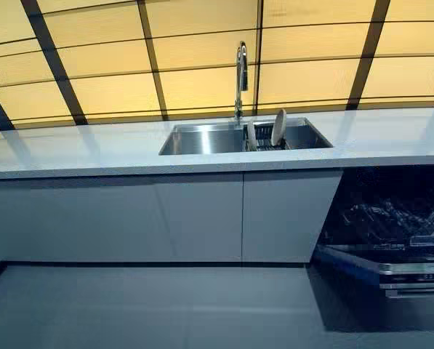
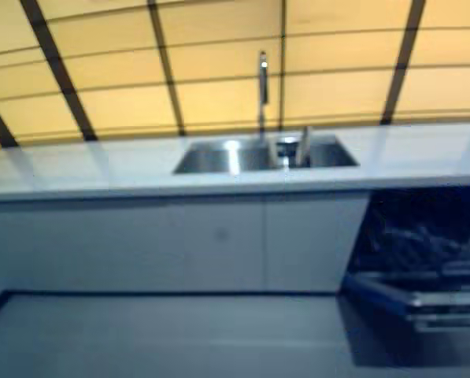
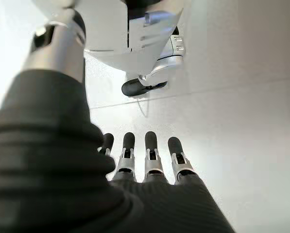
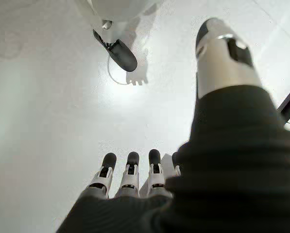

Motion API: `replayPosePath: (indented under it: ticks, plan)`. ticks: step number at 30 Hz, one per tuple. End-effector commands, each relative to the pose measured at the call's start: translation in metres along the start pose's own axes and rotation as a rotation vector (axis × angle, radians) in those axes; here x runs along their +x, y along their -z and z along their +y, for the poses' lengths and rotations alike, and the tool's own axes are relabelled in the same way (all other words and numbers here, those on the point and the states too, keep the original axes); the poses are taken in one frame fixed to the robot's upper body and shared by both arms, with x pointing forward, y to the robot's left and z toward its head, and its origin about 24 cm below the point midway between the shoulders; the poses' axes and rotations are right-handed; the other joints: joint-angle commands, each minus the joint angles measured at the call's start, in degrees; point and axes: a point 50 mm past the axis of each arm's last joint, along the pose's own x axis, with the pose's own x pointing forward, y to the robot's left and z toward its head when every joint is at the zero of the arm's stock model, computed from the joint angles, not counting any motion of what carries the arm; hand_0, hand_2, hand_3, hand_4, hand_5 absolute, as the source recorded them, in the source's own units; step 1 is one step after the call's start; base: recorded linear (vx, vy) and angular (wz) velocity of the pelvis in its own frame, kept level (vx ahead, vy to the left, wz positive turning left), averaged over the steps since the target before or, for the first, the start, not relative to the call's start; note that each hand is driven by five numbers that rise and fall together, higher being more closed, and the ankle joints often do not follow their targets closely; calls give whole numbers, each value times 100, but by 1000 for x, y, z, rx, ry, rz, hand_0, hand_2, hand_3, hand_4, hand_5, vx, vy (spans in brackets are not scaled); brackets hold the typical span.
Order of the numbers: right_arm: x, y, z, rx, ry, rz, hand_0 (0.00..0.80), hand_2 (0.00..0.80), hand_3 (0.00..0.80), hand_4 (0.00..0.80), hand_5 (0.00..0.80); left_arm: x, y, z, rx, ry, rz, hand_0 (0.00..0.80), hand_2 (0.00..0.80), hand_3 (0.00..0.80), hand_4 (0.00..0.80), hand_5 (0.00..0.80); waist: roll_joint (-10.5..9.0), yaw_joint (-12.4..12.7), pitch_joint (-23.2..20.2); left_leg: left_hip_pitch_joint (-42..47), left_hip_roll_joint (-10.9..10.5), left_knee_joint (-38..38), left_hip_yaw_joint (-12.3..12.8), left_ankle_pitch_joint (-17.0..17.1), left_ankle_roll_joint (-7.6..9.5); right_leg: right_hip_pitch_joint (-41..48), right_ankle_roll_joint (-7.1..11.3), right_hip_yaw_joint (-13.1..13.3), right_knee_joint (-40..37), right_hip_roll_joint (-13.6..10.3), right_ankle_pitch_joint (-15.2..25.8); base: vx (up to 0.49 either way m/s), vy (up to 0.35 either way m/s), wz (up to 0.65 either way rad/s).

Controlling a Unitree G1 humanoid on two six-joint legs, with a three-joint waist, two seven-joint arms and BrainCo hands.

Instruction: Take plates into dishwasher

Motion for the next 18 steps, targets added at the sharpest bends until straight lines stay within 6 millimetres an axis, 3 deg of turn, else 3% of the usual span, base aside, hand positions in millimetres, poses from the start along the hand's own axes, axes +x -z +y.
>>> replayPosePath:
  ticks: [1, 18]
  plan:
    - [2, -18, 7, 17, -19, -6, 0, 0, 0, 0, 0, -4, -16, 17, 1, -47, -27, 0, 0, 0, 0, 0, -495, -47, 105, 43, -568, -223, 266, -19, 257, -64, 82, 114, 240, 134, -19, 0, 0, 0]
    - [2, -16, 8, 10, -31, 8, 0, 0, 0, 0, 0, -3, -13, 16, -17, -59, -21, 0, 0, 0, 0, 0, -539, -32, 111, 47, -552, -223, 307, -27, 266, -68, 83, 104, 249, 138, -20, 0, 0, 0]
